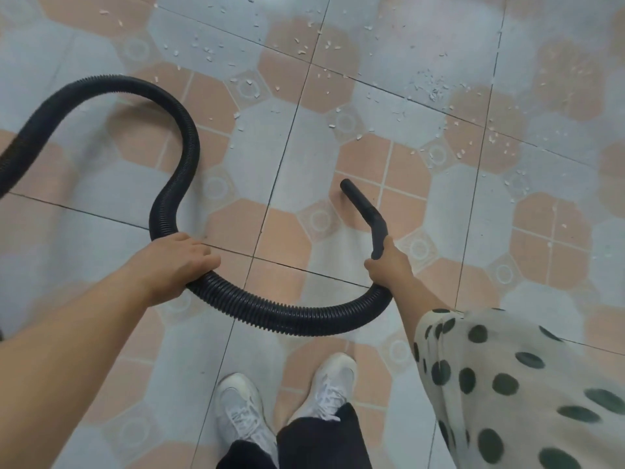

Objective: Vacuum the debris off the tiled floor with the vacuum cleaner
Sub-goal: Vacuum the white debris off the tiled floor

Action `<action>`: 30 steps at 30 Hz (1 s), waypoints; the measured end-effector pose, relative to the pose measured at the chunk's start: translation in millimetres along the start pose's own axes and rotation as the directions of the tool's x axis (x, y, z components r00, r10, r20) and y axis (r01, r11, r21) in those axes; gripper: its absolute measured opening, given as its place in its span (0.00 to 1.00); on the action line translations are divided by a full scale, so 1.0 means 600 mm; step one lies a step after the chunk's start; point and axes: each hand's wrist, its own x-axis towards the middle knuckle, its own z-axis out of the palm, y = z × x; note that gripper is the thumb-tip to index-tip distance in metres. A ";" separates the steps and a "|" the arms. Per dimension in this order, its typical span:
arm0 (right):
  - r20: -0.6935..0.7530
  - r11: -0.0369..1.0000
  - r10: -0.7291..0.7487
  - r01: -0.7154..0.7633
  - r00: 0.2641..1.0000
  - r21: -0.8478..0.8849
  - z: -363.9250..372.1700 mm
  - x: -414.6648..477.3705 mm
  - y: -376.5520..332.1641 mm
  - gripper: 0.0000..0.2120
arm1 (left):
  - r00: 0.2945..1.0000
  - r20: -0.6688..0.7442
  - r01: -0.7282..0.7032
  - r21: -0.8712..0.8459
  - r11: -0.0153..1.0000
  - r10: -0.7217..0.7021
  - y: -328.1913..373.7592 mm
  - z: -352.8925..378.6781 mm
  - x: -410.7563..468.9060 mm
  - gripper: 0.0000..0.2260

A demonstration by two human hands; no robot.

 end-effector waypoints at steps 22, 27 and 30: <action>0.258 1.000 -0.011 0.017 0.966 -0.021 0.131 -0.262 0.127 0.20 | 0.966 0.255 -0.070 0.083 0.994 0.046 0.108 0.040 -0.138 0.12; 0.330 1.000 -0.004 0.008 0.944 -0.010 0.206 -0.345 0.122 0.26 | 0.950 0.302 -0.111 0.078 0.991 0.082 0.116 0.067 -0.212 0.11; 0.285 0.999 -0.032 0.031 0.958 0.007 0.238 -0.354 0.102 0.27 | 0.944 0.325 -0.094 0.096 0.991 0.058 0.104 0.076 -0.241 0.12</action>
